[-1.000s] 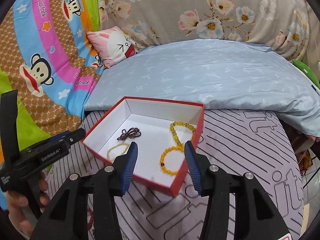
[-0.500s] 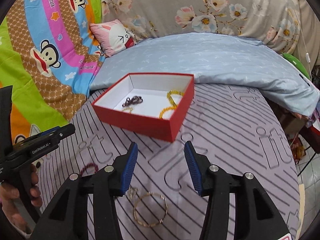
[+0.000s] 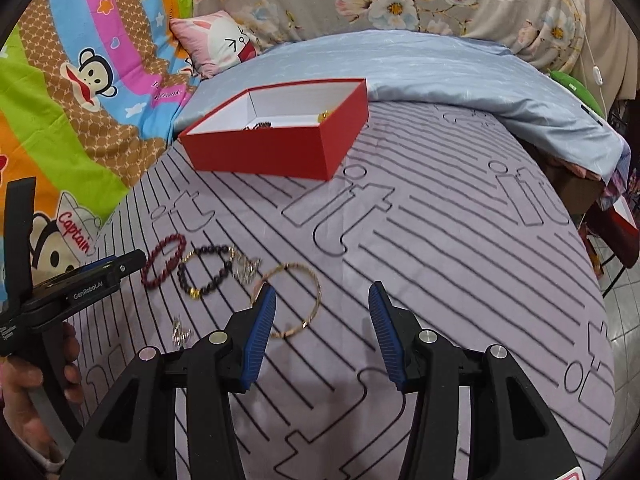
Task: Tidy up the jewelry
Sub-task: 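Grasp the dark red bead bracelet with the left gripper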
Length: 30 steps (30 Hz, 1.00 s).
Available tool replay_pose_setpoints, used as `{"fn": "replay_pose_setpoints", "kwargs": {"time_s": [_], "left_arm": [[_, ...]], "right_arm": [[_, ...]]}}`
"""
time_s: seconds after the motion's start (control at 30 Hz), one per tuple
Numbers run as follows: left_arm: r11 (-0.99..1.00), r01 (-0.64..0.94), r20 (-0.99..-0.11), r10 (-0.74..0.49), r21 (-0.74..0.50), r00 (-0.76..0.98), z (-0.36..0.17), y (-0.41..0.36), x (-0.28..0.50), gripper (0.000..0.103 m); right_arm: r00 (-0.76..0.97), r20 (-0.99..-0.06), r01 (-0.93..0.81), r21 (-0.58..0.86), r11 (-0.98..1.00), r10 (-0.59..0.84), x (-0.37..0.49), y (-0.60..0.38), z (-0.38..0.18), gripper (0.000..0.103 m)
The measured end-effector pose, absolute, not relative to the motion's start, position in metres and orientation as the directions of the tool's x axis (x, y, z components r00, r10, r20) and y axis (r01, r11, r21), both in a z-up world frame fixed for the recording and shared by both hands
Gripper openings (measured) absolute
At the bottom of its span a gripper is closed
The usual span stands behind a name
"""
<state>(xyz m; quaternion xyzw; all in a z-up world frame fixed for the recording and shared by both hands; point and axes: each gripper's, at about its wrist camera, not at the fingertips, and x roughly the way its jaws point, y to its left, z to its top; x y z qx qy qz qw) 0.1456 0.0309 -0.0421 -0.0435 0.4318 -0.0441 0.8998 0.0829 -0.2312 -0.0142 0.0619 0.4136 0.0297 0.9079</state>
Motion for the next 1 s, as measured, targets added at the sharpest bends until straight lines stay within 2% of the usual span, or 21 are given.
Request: {"fn": "replay_pose_setpoints", "kwargs": {"time_s": [0.7,0.87,1.0], "left_arm": [[0.994,0.031,-0.783,-0.102,-0.105,0.614,-0.057,0.029,0.143,0.049],[0.996,0.034,-0.782,-0.085,-0.081,0.617,-0.06,0.023,0.158,0.035],[0.998,0.045,-0.772,-0.059,-0.04,0.633,-0.062,0.018,0.16,0.015]], "right_arm": [[0.598,-0.777,-0.092,0.176,0.98,0.196,0.05,-0.197,-0.032,0.048],[0.601,-0.778,-0.069,0.18,0.981,0.185,0.056,-0.204,-0.032,0.048],[0.606,-0.778,-0.045,0.178,0.983,0.168,0.069,-0.212,-0.034,0.046]]}}
